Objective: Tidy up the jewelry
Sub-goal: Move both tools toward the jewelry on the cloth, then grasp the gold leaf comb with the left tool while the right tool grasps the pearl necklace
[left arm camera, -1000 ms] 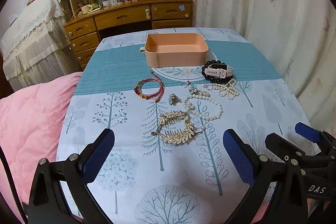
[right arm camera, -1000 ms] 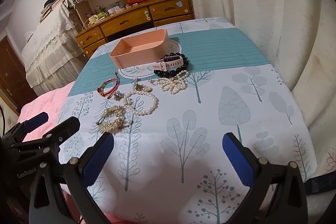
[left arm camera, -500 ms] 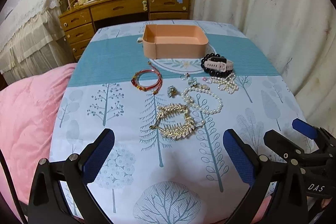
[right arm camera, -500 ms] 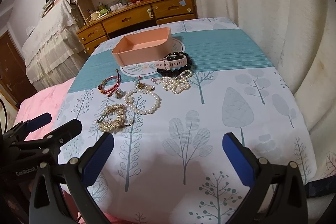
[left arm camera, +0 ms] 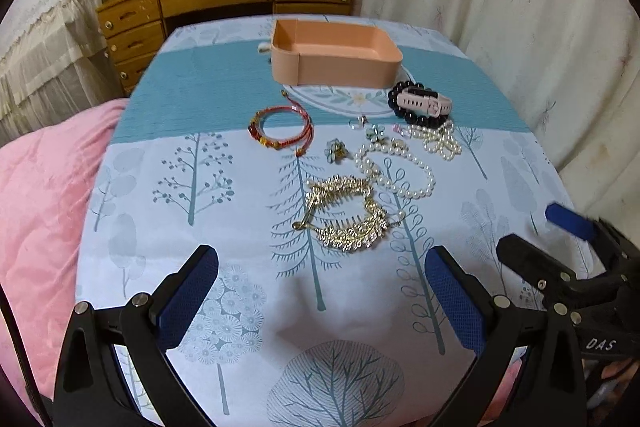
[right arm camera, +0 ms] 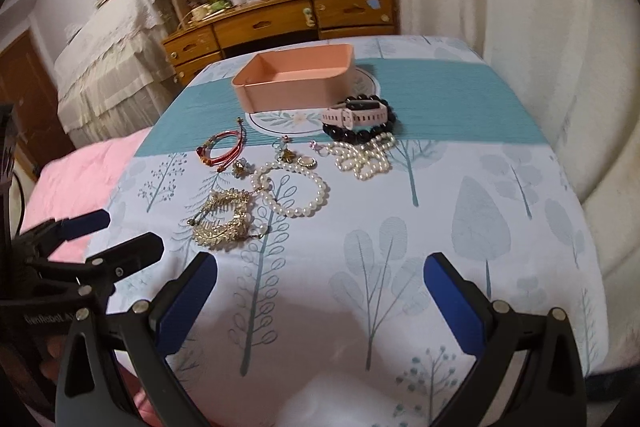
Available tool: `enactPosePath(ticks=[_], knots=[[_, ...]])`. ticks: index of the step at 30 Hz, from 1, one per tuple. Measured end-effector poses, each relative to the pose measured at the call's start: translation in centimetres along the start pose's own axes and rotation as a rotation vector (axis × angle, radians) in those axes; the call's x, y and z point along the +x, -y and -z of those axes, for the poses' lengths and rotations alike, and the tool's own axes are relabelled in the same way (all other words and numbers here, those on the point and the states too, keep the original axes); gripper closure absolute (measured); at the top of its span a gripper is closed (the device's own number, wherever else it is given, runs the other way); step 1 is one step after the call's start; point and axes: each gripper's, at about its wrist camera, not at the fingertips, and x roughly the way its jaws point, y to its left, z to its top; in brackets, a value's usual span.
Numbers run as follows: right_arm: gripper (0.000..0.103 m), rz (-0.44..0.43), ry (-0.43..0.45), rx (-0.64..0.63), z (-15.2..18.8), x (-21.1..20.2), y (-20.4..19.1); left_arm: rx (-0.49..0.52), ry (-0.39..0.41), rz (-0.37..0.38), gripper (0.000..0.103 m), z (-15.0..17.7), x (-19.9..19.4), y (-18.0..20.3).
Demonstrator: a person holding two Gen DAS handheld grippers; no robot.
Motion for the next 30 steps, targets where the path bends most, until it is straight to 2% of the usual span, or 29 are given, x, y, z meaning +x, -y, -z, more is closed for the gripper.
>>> enactPosePath(ticks=[6,10,13,15,19,22,27,30], knots=[[0.000,-0.041,0.022,-0.161,-1.4,1.2,0.6,0.057,-0.073,-0.014,0.001,-0.4,2.8,0.1],[0.000,-0.037,0.007,-0.237,-2.5,2.8,1.9,0.066,-0.125,0.017,0.001,-0.7,5.1,0.9],[0.002,-0.051,-0.016,-0.206,-3.7,4.3,3.4,0.064,-0.142,0.015,0.001,-1.2,6.6,1.6],[0.006,-0.072,-0.024,-0.164,-4.5,5.3,4.3,0.062,-0.144,0.005,0.001,-1.6,7.4,2.0],[0.017,-0.057,-0.029,-0.110,-5.4,7.5,5.3,0.079,-0.139,-0.060,0.002,-2.1,8.9,2.7],[0.022,-0.046,-0.028,-0.107,-5.9,8.9,5.3,0.096,-0.125,-0.083,0.005,-2.2,9.2,3.0],[0.031,-0.045,-0.060,-0.137,-6.2,10.7,4.9,0.091,-0.113,-0.074,0.010,-2.4,9.3,3.1],[0.032,-0.020,-0.065,-0.157,-6.5,11.6,4.6,0.088,-0.113,-0.063,0.014,-2.5,9.3,2.9]])
